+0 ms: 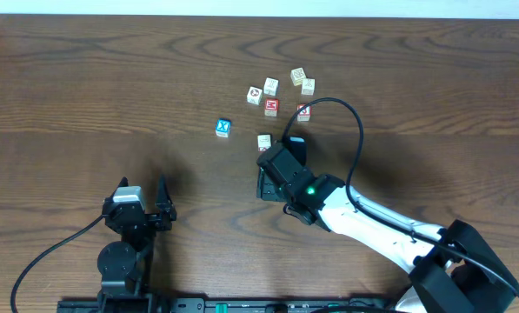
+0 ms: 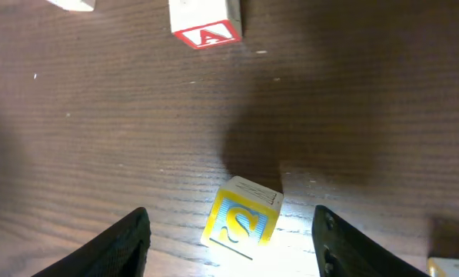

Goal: Lift 4 blocks
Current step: 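Move the right gripper to the yellow S block and lower, then grasp the yellow S block with the right gripper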

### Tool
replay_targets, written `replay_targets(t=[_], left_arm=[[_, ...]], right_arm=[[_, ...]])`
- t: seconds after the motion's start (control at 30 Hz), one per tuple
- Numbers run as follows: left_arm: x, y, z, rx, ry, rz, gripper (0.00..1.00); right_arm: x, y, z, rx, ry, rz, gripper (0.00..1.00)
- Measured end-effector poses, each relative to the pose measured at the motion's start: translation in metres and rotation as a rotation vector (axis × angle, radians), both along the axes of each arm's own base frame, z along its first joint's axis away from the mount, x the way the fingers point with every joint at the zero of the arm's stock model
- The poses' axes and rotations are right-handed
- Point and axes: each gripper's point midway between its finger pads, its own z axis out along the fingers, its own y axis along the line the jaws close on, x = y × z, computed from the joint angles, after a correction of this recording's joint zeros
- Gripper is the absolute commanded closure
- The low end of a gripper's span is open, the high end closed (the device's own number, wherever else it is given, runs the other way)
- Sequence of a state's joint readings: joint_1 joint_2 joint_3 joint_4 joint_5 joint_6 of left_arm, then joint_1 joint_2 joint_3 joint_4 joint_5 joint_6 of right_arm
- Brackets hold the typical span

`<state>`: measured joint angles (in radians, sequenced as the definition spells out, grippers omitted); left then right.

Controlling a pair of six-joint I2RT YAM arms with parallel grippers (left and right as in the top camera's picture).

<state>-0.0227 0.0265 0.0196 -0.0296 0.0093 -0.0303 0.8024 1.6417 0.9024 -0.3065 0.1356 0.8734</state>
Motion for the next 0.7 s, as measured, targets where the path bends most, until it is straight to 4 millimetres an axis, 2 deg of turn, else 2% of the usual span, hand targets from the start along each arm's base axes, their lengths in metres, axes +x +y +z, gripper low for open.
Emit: replay_targets(t=[0.2,0.4,0.7], left_arm=[[0.0,0.0,0.0,0.0,0.0,0.0,0.26],[0.0,0.0,0.0,0.0,0.0,0.0,0.27],[0.0,0.0,0.0,0.0,0.0,0.0,0.26]], right_arm=[[-0.002,-0.003,-0.017,-0.009,0.044,-0.053,0.38],[-0.004,-0.005,-0.035,-0.033,0.08,-0.071,0.47],[0.002,0.002,-0.033,-0.011,0.052,-0.061,0.74]])
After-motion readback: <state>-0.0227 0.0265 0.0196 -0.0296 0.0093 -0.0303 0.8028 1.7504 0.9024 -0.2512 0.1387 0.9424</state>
